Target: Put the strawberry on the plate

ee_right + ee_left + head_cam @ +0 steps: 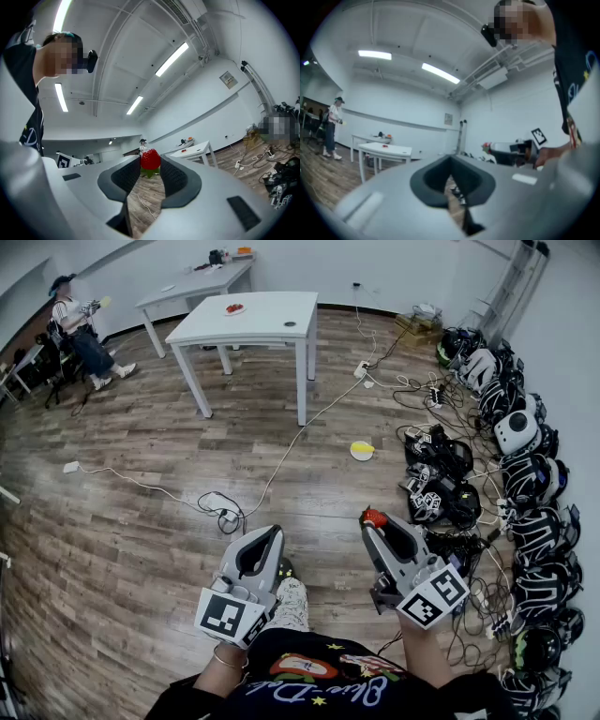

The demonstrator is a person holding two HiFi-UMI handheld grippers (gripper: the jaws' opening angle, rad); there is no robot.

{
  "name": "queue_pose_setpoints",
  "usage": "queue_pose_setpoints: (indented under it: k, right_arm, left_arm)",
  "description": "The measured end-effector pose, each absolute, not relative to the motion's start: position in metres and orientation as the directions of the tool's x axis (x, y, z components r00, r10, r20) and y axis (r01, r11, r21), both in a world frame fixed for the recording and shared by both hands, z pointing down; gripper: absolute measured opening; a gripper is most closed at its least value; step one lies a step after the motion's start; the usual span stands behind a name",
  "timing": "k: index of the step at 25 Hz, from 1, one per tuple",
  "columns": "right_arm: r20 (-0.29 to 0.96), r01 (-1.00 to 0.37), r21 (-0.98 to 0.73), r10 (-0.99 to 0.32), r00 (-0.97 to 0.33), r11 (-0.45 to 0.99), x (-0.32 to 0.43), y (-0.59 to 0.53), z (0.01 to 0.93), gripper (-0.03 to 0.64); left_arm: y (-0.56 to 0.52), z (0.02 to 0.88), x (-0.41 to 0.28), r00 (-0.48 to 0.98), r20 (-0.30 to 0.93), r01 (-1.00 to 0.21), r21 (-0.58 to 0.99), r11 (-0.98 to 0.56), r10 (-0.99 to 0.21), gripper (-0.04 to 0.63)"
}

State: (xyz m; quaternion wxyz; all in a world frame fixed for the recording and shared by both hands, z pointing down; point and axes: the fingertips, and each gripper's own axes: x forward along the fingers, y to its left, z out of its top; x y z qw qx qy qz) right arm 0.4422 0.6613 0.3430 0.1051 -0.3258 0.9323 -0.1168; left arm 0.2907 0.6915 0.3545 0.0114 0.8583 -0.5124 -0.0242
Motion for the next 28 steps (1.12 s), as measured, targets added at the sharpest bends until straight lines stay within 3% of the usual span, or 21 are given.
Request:
queue_pose_setpoints:
  k: [12,21,28]
  right_arm:
    - [-0.129,-0.516,-0.323,-0.576,-0.807,0.794,0.305,0.428,0.31,0.141]
    - [-0.051,-0.52,-0.396,-0.584,-0.81,0.757,0.26,0.267,0.351,0.141]
    - [-0.038,-0.479,-0.29,-0.51,-0.859,0.828,0.188,0.071,0.356,0.141]
  left_arm:
    - [0.459,0.325,0.16,0.441,-0.085,-0.895,0.029,-0.445,-0.893,-0.014]
    - [0.303,0.358,0.092,0.387,-0.006,-0.92,0.061,-0.387,-0.922,-0.014]
    - [0.118,0.354,0.031,0.304,-0.008,-0.953,0.009,-0.304,-0.953,-0.014]
